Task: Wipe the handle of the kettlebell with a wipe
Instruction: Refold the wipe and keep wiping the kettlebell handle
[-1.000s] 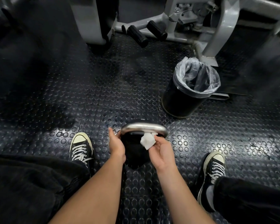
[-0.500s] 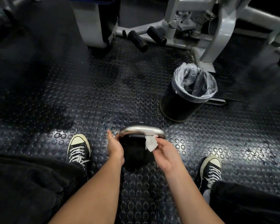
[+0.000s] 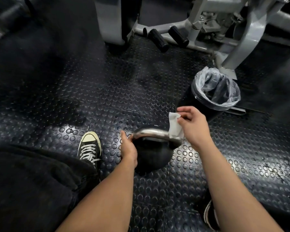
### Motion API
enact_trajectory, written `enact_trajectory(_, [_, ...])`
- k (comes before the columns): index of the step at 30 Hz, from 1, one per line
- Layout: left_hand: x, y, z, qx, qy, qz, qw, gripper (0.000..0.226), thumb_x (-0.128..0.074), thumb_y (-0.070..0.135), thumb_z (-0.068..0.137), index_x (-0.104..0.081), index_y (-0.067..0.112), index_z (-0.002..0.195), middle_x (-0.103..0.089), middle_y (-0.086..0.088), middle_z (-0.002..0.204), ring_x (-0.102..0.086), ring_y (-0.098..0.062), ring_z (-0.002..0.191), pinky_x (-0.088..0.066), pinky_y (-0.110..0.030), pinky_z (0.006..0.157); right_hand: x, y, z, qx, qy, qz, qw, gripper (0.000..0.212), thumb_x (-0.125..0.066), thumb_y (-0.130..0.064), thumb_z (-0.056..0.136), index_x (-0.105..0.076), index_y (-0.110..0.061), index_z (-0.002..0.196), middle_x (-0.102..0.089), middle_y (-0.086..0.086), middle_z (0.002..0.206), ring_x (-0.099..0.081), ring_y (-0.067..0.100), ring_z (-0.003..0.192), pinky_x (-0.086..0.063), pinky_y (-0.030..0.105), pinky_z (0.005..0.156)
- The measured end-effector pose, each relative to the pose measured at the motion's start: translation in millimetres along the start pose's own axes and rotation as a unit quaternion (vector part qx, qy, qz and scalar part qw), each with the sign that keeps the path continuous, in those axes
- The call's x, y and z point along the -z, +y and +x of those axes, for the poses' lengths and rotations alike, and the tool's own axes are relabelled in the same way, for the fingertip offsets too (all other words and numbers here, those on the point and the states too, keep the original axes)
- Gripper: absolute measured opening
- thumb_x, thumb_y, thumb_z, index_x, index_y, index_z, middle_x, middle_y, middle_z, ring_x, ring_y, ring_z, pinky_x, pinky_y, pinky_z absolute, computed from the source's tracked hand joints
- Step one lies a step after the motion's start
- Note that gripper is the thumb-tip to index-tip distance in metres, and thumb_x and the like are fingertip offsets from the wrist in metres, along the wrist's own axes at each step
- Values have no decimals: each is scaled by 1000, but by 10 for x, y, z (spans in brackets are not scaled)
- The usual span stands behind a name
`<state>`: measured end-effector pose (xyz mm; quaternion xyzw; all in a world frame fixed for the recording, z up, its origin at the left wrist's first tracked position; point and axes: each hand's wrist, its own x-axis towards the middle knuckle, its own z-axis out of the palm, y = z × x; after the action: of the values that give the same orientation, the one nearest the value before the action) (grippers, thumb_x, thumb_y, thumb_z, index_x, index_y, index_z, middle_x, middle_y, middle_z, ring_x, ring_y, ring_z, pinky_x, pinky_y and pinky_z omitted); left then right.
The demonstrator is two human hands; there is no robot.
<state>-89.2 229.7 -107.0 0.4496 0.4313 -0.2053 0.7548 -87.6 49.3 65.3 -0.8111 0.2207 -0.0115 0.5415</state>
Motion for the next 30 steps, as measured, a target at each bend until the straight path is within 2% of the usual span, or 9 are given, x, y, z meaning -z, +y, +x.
enact_trajectory(2, [28,-52,133,-3,9,7,1000,109,-35,111,43,-79,37,108,-73,-7,121,-65,-33,114,-46,-59,106,-80,-58,144,68,-51,-179,980,28,-57,-6,96,-69,-25,113,-71,-8,108,-66,10,97,-52,24,84])
enact_trajectory(6, [42,-118,277,4,22,15,1000,105,-32,113,39,-80,43,101,-73,-6,121,-66,-33,112,-48,-56,104,-240,-63,369,79,-200,-453,865,28,-54,-14,97,-71,-20,119,-70,5,118,-64,21,105,-50,27,90])
enact_trajectory(8, [34,-121,277,2,22,22,999,109,-30,113,33,-80,43,100,-74,-5,117,-67,-32,110,-49,-55,103,-289,-85,428,72,-251,-514,817,33,-52,-5,92,-75,-22,109,-72,5,112,-64,21,98,-52,28,85])
enact_trajectory(11, [35,-105,256,1,25,22,999,107,-29,113,36,-81,43,99,-76,-4,114,-68,-31,108,-50,-54,102,-339,-155,502,64,-289,-534,792,42,-49,2,87,-77,-27,98,-72,1,103,-63,19,90,-50,26,77])
enact_trajectory(16, [10,-92,207,-1,6,22,1000,97,-31,107,52,-81,40,100,-78,-5,110,-70,-31,107,-52,-55,101,-253,-274,465,80,-310,-502,803,28,-58,-9,91,-77,-27,101,-68,-8,91,-61,11,88,-44,23,76])
enact_trajectory(20, [38,-139,293,1,-4,22,1000,108,-34,112,37,-80,41,102,-77,-5,114,-68,-32,110,-49,-56,104,-155,-252,469,65,-319,-517,792,31,-56,-7,90,-78,-26,102,-71,-5,100,-60,12,89,-44,24,76])
enact_trajectory(23, [22,-124,278,-1,-8,21,1000,99,-33,108,49,-80,39,102,-78,-4,111,-69,-31,109,-49,-55,104,-215,-247,466,70,-325,-493,804,33,-55,-8,88,-78,-29,100,-73,-4,100,-63,14,93,-48,26,79])
enact_trajectory(27, [25,-116,261,1,-12,20,1000,95,-33,106,53,-81,39,101,-78,-5,110,-70,-32,108,-50,-56,103,-96,-250,433,65,-339,-440,829,22,-61,-19,95,-76,-31,104,-71,-12,99,-62,7,93,-45,22,79])
enact_trajectory(30, [31,-99,241,-2,-15,20,1000,94,-33,104,54,-81,39,102,-77,-5,112,-69,-32,109,-49,-56,104,-76,-205,441,57,-328,-469,818,28,-58,-12,93,-77,-29,103,-72,-6,102,-62,11,93,-45,24,79])
